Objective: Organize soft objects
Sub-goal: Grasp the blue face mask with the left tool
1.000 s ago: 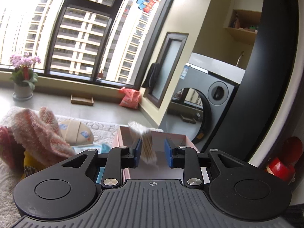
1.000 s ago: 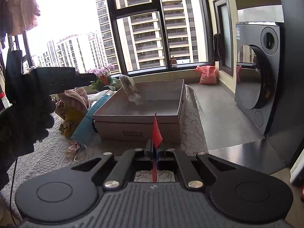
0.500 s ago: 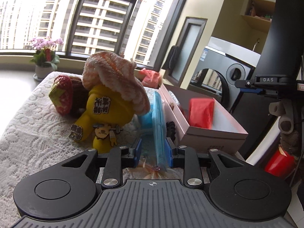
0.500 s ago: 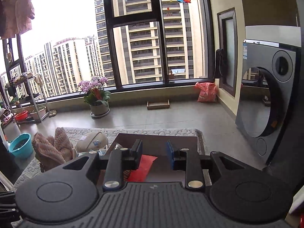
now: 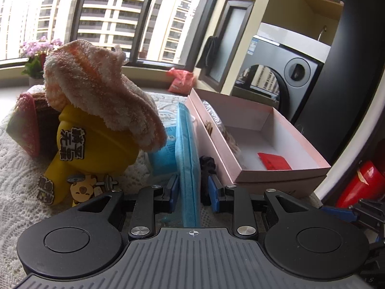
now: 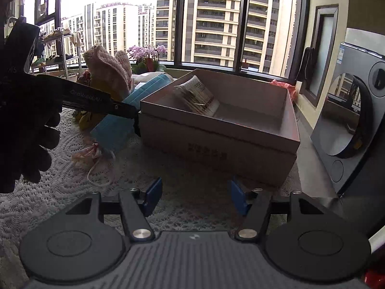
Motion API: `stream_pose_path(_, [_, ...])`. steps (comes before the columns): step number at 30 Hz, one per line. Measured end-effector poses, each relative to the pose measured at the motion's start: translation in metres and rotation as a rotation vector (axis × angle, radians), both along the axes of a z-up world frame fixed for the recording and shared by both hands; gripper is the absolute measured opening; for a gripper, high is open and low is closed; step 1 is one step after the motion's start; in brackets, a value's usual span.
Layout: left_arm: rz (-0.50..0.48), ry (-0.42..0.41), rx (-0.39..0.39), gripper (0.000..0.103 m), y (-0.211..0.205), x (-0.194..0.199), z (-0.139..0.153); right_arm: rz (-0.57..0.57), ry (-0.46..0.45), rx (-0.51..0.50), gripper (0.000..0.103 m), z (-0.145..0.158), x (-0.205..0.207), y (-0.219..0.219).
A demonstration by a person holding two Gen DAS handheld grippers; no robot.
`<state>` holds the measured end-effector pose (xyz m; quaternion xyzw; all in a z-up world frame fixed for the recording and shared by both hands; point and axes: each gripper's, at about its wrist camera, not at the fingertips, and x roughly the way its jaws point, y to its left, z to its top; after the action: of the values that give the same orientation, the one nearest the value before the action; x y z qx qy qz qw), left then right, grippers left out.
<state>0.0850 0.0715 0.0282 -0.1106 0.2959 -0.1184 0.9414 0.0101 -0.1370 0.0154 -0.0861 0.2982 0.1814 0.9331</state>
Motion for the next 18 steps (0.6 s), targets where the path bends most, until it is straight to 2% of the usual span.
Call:
stream_pose_path(2, [-0.006, 0.024, -0.006, 0.027, -0.004, 0.01, -0.004, 0.003, 0.021, 0.011, 0.061, -0.008, 0.0, 0.002])
stream_pose_path(4, [-0.006, 0.042, -0.004, 0.017, -0.007, 0.017, -0.008, 0.012, 0.027, 0.019, 0.061, -0.008, -0.001, 0.005])
stream_pose_path(7, [0.017, 0.056, 0.001, 0.013, -0.005, 0.019, -0.012, 0.031, -0.003, 0.016, 0.058, -0.003, -0.004, 0.009])
stream_pose_path(9, [0.007, 0.031, -0.019, 0.013, 0.001, 0.008, -0.013, 0.056, -0.029, -0.019, 0.036, 0.002, -0.006, 0.017])
stream_pose_path(11, [0.009, 0.007, -0.027, 0.012, 0.009, -0.008, -0.012, 0.089, -0.034, -0.042, 0.03, 0.003, -0.006, 0.026])
stream_pose_path(15, [0.044, -0.024, -0.017, 0.012, 0.029, -0.047, -0.009, 0.178, -0.011, -0.047, 0.03, 0.005, -0.003, 0.051])
stream_pose_path(18, [0.093, -0.029, 0.004, 0.012, 0.048, -0.074, -0.008, 0.26, 0.049, 0.001, 0.031, 0.008, -0.001, 0.07])
